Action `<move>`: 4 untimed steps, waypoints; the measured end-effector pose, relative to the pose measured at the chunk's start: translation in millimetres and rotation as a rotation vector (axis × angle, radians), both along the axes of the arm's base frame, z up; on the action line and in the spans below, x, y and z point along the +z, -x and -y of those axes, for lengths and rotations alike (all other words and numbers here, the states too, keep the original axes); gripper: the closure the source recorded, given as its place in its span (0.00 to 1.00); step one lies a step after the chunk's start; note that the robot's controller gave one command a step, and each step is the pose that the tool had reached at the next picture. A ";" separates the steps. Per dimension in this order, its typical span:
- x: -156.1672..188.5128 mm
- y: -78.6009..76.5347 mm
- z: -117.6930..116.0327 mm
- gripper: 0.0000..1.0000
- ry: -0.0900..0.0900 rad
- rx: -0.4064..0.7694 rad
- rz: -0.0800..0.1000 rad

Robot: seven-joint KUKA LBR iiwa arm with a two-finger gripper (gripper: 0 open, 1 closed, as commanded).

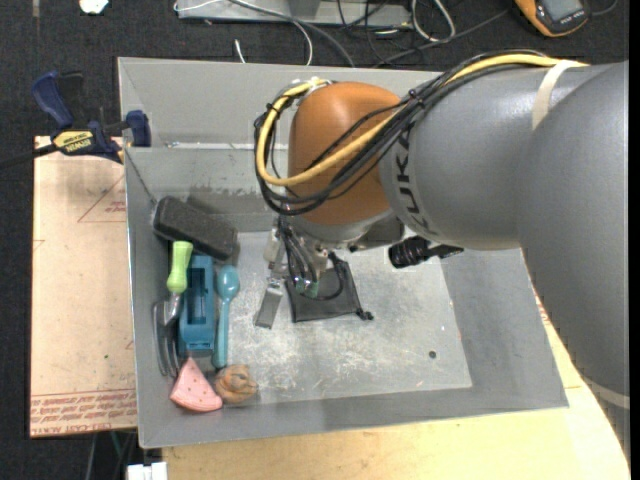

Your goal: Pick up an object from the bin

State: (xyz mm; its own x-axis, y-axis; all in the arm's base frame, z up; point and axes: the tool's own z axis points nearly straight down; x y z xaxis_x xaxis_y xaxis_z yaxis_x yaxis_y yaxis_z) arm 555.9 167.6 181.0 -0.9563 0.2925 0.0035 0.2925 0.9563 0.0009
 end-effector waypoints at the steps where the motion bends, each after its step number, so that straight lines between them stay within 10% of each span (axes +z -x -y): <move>1: 53.7 -3.8 19.5 0.00 0.000 0.077 0.006; 3: -58.0 -22.0 81.6 0.00 -0.004 0.158 0.015; 4: -64.2 -69.1 90.4 0.00 -0.002 0.288 0.015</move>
Offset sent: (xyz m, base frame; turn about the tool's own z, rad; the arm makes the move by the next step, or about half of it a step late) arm 0.0249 -0.0846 -0.0465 -0.1080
